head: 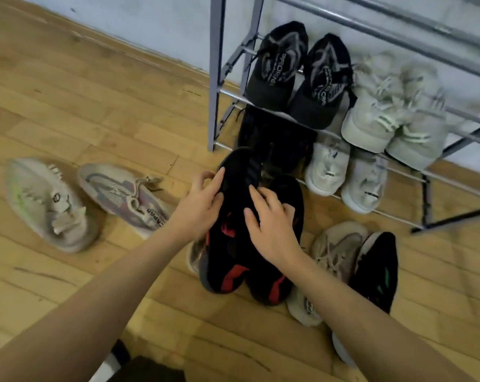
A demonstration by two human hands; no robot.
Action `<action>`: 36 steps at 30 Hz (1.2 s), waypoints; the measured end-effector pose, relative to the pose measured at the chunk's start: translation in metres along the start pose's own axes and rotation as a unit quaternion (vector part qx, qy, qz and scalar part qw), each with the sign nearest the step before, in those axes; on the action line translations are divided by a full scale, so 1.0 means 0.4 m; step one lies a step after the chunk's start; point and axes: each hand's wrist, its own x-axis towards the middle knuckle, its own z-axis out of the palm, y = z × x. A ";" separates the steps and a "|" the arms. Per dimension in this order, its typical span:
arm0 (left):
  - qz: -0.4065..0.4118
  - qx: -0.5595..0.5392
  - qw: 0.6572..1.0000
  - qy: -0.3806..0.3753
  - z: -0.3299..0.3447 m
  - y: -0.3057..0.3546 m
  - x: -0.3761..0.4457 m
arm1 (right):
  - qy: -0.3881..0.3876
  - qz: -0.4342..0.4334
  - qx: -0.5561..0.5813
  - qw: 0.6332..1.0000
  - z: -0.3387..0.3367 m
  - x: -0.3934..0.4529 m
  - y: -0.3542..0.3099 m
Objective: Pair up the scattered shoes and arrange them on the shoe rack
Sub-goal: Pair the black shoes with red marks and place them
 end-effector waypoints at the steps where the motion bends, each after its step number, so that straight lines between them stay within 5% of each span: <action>1: -0.030 0.052 0.998 -0.032 0.008 -0.004 0.018 | -0.020 -0.003 -0.027 0.999 0.014 0.008 0.015; 4: -0.084 0.118 0.986 -0.086 0.022 -0.002 0.039 | -0.072 0.018 -0.075 0.994 0.041 0.018 0.049; 12: -0.014 0.057 0.998 -0.012 0.030 0.032 -0.090 | -0.016 0.029 0.023 0.999 0.010 -0.094 0.111; 20: 0.114 0.209 0.969 -0.058 0.104 0.082 -0.213 | -0.070 0.079 -0.019 0.994 0.042 -0.278 0.133; 26: 0.052 0.332 0.938 -0.083 0.158 0.041 -0.243 | -0.132 0.095 -0.106 0.981 0.105 -0.306 0.125; 36: 0.050 0.308 0.949 -0.042 0.143 0.012 -0.248 | -0.031 0.093 -0.145 0.985 0.158 -0.290 0.095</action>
